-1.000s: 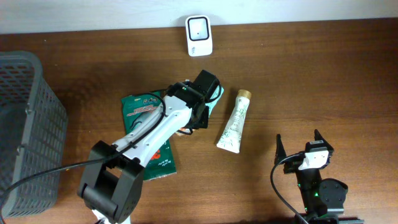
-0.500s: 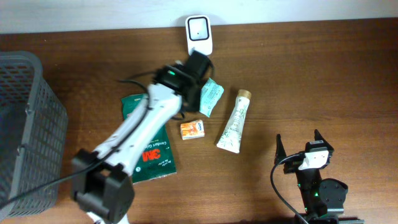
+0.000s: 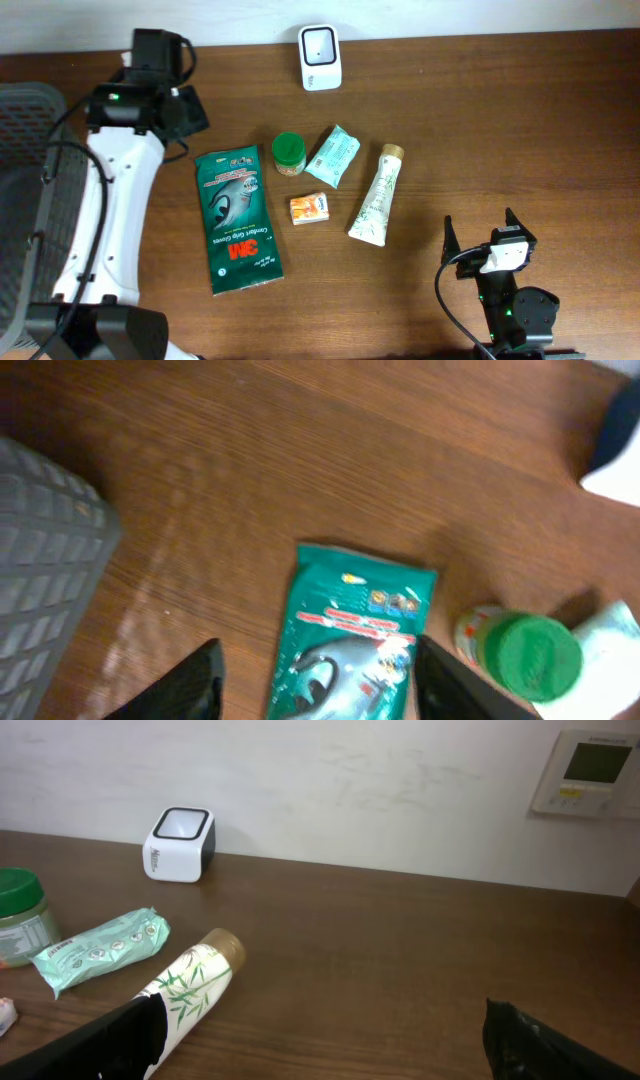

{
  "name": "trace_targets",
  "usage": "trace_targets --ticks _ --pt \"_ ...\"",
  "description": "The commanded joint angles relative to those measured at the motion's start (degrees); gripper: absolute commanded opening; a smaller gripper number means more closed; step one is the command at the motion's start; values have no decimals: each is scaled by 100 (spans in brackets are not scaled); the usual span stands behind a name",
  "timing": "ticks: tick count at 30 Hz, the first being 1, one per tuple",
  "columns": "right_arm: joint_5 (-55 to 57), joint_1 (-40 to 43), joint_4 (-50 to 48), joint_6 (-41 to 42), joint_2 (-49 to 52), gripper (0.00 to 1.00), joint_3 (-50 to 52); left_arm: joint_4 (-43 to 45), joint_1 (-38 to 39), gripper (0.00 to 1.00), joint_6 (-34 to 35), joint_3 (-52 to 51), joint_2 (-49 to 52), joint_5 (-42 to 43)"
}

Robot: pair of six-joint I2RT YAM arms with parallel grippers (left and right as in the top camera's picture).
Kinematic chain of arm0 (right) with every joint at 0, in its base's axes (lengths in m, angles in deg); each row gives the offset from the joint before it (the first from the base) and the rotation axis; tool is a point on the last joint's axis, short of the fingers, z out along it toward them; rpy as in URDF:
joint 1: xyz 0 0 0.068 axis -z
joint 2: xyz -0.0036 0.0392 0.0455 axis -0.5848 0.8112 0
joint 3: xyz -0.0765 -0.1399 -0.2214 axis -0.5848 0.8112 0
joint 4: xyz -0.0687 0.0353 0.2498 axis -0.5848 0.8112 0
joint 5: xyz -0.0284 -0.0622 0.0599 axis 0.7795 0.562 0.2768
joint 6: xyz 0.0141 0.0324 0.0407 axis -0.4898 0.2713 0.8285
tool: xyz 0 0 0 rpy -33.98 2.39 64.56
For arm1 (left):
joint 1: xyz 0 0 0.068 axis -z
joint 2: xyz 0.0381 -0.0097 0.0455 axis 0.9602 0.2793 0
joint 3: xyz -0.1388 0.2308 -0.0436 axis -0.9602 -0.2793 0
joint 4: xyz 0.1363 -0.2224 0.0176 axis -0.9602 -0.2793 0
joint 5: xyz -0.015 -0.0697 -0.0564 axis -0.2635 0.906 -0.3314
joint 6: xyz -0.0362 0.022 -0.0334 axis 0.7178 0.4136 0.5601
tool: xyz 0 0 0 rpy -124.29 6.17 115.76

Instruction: Scan the item barcode

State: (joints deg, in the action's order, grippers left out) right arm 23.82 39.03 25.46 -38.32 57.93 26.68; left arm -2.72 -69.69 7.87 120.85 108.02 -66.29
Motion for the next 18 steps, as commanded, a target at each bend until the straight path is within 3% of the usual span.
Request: trace_targets --ticks 1,9,12,17,18 --pt "-70 15 24 66 -26 98 26 70 -319 62 -4 57 -7 -17" --pt "-70 15 24 66 -26 99 26 122 -466 63 -4 55 -2 -20" --pt "-70 15 24 66 -26 98 26 122 -466 71 -4 55 -2 -17" --pt "-70 15 24 66 -26 99 26 118 -466 100 -4 55 -2 -20" --pt "-70 15 24 66 -26 98 26 111 -466 99 -4 55 -2 -20"
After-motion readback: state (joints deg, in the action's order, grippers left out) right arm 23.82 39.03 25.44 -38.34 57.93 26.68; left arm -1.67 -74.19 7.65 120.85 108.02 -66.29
